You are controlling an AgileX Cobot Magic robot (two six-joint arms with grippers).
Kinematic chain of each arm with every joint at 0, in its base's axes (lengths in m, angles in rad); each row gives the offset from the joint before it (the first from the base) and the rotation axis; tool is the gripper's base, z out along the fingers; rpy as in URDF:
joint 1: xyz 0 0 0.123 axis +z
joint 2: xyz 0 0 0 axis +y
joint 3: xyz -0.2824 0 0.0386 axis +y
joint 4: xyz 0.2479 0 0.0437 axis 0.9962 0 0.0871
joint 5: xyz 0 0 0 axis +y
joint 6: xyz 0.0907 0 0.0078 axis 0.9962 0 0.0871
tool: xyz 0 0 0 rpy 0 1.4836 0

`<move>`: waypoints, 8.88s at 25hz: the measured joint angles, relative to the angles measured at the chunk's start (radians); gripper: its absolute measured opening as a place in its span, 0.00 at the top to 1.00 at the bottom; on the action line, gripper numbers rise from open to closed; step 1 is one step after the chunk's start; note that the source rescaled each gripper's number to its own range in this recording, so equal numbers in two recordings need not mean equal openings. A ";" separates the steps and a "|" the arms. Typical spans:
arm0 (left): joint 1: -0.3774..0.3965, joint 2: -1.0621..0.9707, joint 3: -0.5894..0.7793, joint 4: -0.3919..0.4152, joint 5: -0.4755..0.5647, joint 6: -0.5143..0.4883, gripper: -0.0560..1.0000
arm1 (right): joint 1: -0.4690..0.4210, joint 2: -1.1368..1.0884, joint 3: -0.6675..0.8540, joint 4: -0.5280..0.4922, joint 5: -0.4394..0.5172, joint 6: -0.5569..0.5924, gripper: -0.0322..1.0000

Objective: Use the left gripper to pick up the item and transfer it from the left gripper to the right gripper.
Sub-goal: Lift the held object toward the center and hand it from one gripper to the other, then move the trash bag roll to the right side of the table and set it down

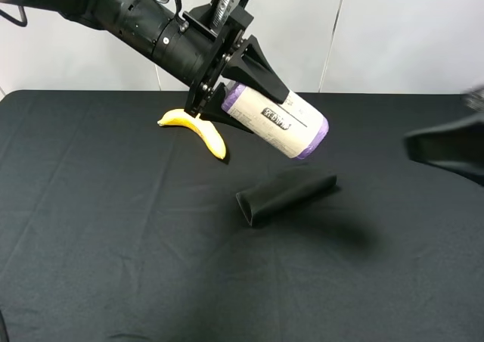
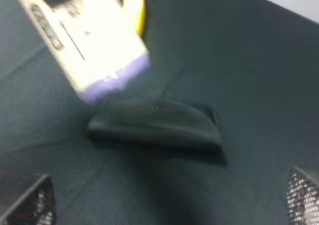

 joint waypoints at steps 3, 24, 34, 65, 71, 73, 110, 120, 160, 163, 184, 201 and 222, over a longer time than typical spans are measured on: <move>0.000 0.000 0.000 0.000 0.000 0.000 0.94 | 0.082 0.113 -0.051 -0.036 -0.049 -0.002 0.00; 0.000 0.000 0.000 -0.030 0.001 0.013 0.94 | 0.158 0.450 -0.134 0.134 -0.218 -0.228 0.00; 0.000 0.000 0.000 -0.125 0.018 0.053 0.94 | 0.158 0.555 -0.135 0.136 -0.287 -0.237 0.00; 0.000 0.000 -0.001 -0.127 0.013 0.059 0.94 | 0.158 0.573 -0.136 0.127 -0.332 -0.303 0.90; 0.000 0.000 -0.001 -0.138 -0.028 0.058 0.50 | 0.158 0.573 -0.136 0.125 -0.332 -0.306 0.91; 0.000 0.000 -0.001 -0.140 -0.031 0.058 0.19 | 0.158 0.575 -0.136 0.125 -0.325 -0.306 0.92; 0.251 -0.142 -0.002 0.094 0.047 0.014 0.00 | 0.158 0.581 -0.136 0.124 -0.322 -0.306 0.94; 0.284 -0.351 -0.004 0.419 0.026 -0.109 0.00 | 0.158 0.581 -0.136 0.128 -0.322 -0.306 0.94; 0.284 -1.362 0.624 1.128 -0.075 -0.452 0.01 | 0.158 0.581 -0.136 0.129 -0.322 -0.264 0.97; 0.284 -1.450 0.685 1.142 -0.075 -0.453 0.01 | 0.158 0.581 -0.136 0.130 -0.322 -0.263 0.96; 0.284 -1.921 0.886 1.123 0.028 -0.486 0.03 | 0.158 0.581 -0.136 0.130 -0.322 -0.216 0.96; 0.284 -1.925 0.887 1.105 0.036 -0.487 0.09 | 0.158 0.581 -0.136 0.131 -0.322 -0.202 0.96; 0.284 -1.925 0.919 1.098 -0.051 -0.486 0.09 | 0.158 0.581 -0.136 0.131 -0.326 -0.197 0.96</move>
